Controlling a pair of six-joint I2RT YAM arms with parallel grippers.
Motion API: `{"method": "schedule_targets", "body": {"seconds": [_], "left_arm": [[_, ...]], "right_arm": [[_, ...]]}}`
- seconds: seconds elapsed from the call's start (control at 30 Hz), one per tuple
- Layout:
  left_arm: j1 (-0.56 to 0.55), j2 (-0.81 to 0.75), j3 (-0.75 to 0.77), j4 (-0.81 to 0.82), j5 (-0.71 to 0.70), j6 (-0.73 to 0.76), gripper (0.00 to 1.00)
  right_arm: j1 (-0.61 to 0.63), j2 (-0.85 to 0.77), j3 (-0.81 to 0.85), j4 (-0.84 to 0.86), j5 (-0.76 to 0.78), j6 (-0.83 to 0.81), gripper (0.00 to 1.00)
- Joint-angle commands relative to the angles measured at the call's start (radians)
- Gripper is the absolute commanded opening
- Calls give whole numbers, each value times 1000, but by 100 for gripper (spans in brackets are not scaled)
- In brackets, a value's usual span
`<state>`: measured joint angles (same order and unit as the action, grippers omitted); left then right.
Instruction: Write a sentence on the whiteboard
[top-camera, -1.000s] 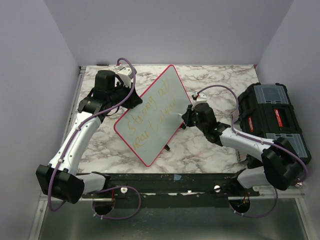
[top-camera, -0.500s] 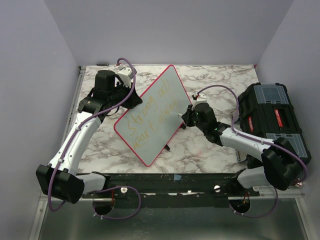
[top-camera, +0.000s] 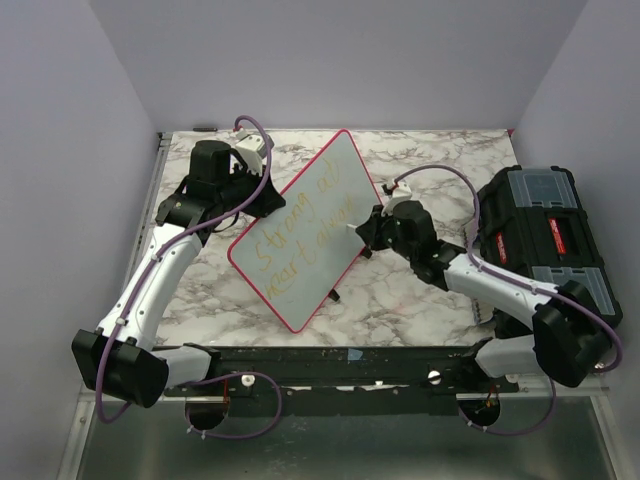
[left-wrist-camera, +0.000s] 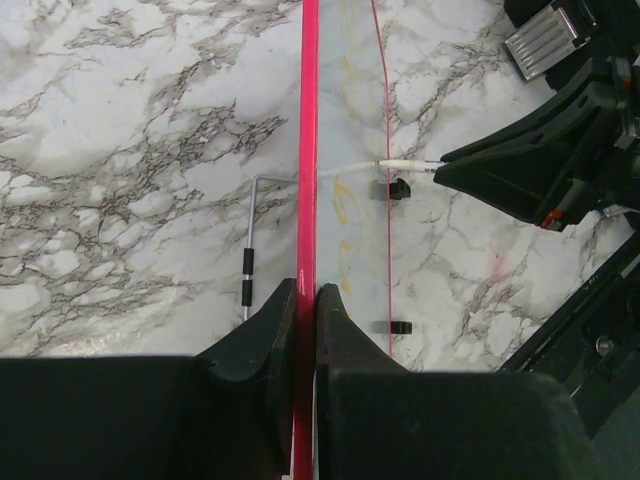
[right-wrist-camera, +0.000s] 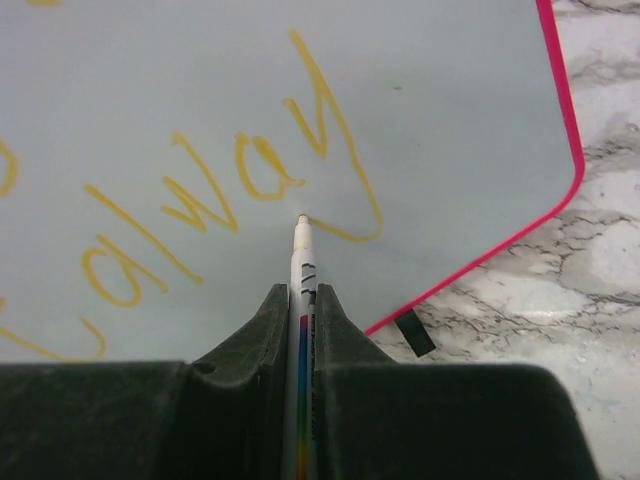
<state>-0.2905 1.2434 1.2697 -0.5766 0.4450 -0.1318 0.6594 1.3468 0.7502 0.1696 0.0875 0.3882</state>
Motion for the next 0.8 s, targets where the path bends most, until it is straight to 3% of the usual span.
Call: {"method": "schedule_targets", "body": {"seconds": [0.0,0.3,0.77], "left_arm": [[-12,-19,7,-19,-38,80,0],[-12,-18,8,-19,-38,78,0],[-15,-21,7,-18,-39,78,0]], "right_arm": [[8,-64,51,-6,-36,-8,1],[7,-170,80,-21,112,-17,1],[-38,-28,202,-36,150,-24,1]]}}
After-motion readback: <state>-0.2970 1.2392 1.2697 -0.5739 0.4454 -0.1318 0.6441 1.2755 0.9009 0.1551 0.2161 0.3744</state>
